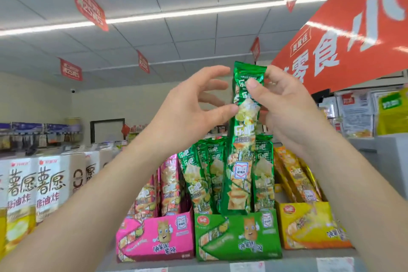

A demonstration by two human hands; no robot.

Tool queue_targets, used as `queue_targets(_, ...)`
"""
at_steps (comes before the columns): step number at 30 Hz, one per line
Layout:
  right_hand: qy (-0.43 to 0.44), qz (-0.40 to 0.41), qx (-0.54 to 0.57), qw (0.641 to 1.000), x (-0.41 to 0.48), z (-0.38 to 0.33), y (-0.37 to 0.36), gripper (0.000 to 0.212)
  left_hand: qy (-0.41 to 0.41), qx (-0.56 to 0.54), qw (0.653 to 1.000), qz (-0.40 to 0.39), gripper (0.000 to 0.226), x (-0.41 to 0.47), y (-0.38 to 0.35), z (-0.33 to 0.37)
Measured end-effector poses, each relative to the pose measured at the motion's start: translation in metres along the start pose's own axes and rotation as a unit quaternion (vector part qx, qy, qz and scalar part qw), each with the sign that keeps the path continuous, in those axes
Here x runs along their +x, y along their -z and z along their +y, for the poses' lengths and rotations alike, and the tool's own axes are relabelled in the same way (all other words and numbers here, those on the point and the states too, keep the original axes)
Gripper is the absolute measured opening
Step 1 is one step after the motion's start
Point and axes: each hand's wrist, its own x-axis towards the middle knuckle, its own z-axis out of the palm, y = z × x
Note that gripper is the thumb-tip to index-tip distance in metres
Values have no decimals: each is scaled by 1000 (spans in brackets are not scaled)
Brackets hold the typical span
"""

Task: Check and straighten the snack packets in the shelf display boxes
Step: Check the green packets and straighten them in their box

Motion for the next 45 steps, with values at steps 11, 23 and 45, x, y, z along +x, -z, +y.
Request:
queue_targets(11, 36, -45, -152, 987, 8, 20, 6, 11, 47, 16, 998, -46, 122, -7, -36, -28)
queue_targets(23, -42, -188, -284, 939, 11, 18, 32, 16, 61, 45, 996, -47, 69, -22, -46, -41)
queue_targets(45, 27, -152, -436, 886, -16, 52, 36, 44, 33, 355, 904, -235, 92, 2, -30, -50)
